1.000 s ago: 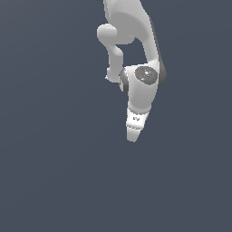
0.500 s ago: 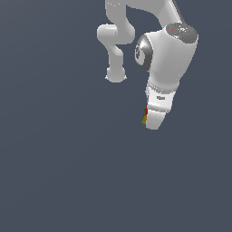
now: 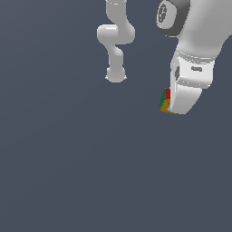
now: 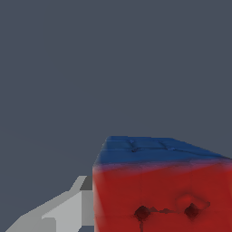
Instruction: Pick up the object and move it to a goal position.
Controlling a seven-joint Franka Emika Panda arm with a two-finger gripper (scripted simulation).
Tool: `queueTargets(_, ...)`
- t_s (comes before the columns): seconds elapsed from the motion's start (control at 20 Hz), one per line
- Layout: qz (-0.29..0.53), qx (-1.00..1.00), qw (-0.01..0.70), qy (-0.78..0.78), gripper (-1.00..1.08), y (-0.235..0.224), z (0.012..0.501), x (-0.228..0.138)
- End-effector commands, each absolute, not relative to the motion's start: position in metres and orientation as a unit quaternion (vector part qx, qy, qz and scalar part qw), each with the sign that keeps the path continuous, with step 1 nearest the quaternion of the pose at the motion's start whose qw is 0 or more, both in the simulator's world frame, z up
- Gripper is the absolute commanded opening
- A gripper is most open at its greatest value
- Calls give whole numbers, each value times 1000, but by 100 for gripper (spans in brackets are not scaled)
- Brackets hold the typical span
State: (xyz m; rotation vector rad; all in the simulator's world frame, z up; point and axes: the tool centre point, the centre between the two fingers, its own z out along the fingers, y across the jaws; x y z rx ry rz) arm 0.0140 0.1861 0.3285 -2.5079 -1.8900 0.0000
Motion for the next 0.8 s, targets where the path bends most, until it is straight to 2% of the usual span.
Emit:
queueTargets(0.0,0,-799,0,-601,-100,194,346,16)
queueTargets(0.35,0,-799,0,-601,-100,207,373,22)
queueTargets(0.75,0,-799,0,-601,-100,212,382,24)
